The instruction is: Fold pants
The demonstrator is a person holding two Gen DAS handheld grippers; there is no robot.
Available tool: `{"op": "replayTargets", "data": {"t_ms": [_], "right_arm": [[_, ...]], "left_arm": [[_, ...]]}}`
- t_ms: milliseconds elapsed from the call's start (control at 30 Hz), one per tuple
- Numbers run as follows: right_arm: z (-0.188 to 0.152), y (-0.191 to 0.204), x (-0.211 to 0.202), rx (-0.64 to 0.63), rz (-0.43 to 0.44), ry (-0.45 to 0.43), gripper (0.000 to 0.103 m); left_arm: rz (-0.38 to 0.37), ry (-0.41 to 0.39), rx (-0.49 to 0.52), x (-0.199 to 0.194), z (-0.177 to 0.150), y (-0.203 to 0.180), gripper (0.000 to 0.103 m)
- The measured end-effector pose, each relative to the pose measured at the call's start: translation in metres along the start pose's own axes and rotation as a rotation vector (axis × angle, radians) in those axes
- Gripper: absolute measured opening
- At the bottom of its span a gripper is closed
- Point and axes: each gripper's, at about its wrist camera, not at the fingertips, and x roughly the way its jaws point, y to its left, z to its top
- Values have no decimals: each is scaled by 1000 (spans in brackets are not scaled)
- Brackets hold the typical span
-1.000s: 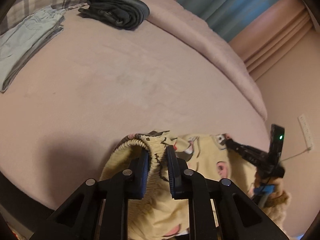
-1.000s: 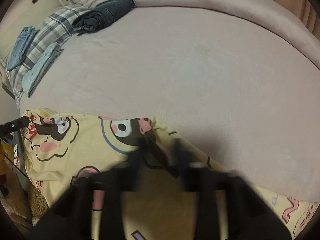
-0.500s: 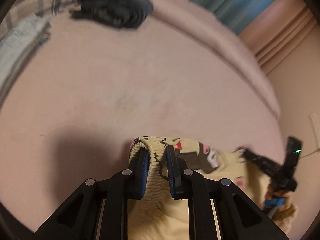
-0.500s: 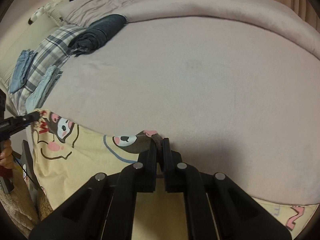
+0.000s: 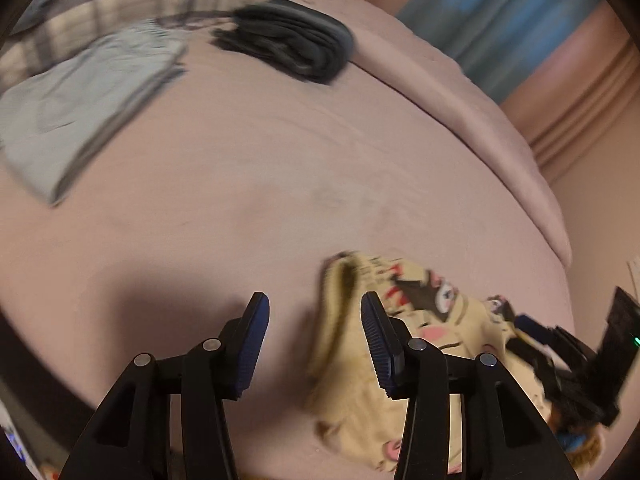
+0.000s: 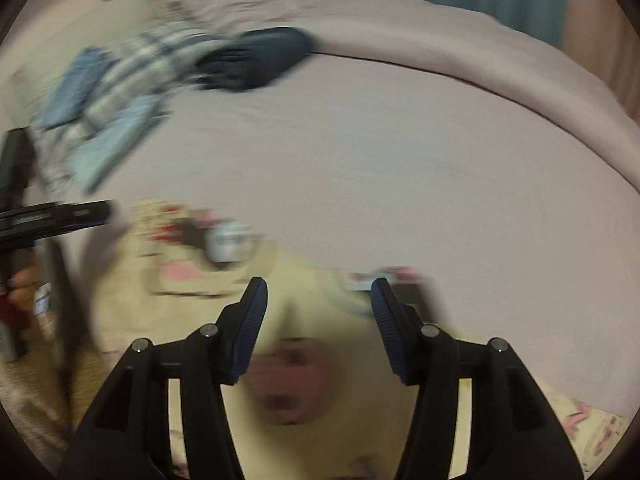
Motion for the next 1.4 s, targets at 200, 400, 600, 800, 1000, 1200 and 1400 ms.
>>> {"op": "replayTargets", "data": {"t_ms": [200, 400, 600, 800, 1000, 1200, 1400], "right_arm": [[0, 94, 44, -128, 230, 91, 53], [-8, 140, 88, -179, 249, 149, 54], [-5, 123, 91, -96, 248, 87, 15], [20, 98, 43, 17, 293, -64, 16], [39, 121, 53, -10, 290, -76, 19], [7, 139, 111, -8, 317, 83, 46], [5, 114, 67, 55, 376, 64, 63]], "left_arm": [[46, 10, -100, -4, -14, 24, 46], [57, 14, -126, -11, -26, 39, 46], [35, 16, -119, -12, -31, 38, 46], [-86, 11, -107, -5, -27, 26, 46], [-117, -10, -141, -6, -24, 26, 46], [-97, 19, -145, -4, -27, 30, 46], [-112, 35, -40, -1, -17, 6, 46]]}}
